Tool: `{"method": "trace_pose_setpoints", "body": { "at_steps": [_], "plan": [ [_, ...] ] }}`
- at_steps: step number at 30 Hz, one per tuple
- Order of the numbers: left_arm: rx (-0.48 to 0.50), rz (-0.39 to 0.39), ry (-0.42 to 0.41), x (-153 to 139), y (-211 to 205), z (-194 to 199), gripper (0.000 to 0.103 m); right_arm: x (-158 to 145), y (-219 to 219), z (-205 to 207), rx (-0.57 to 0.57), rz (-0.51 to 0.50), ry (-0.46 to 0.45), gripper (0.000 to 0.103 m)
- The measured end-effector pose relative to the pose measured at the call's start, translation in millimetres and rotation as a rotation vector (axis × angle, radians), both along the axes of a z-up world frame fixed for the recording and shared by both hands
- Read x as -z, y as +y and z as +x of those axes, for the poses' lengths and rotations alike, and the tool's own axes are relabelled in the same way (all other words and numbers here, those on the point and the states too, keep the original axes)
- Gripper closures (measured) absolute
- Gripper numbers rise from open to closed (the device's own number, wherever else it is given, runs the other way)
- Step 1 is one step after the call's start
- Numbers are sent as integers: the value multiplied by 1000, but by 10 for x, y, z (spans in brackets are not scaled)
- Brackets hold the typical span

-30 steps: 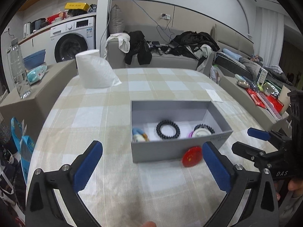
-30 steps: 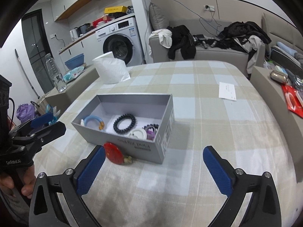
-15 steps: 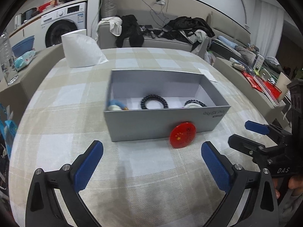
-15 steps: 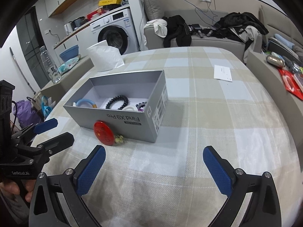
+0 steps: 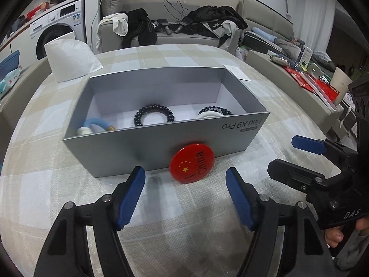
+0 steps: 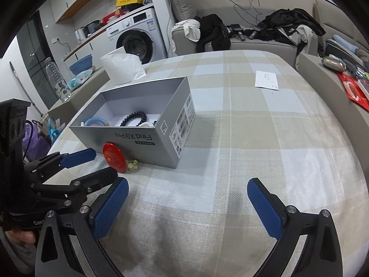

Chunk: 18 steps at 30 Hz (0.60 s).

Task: Organize jewelry
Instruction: 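Move the left tool to the red 'China' badge and grasp it, then grasp the small gold charm with the right tool while the left tool holds the red badge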

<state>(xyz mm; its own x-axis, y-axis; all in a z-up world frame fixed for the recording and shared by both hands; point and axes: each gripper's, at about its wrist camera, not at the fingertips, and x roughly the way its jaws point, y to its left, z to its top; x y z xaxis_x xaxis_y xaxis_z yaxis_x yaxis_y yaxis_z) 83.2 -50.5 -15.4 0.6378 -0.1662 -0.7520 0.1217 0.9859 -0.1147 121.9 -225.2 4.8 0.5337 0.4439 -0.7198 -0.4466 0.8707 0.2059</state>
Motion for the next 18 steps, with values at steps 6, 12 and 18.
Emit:
{"method": "trace_pose_setpoints", "body": {
  "at_steps": [6, 12, 18],
  "plan": [
    [-31, 27, 28, 55, -60, 77, 35, 16, -10, 25, -1, 10, 7, 0],
    [-39, 45, 43, 71, -78, 88, 45, 28, -9, 31, 1, 10, 15, 0],
    [-34, 38, 41, 58, -54, 76, 66, 29, 4, 42, 2, 3, 16, 0]
  ]
}}
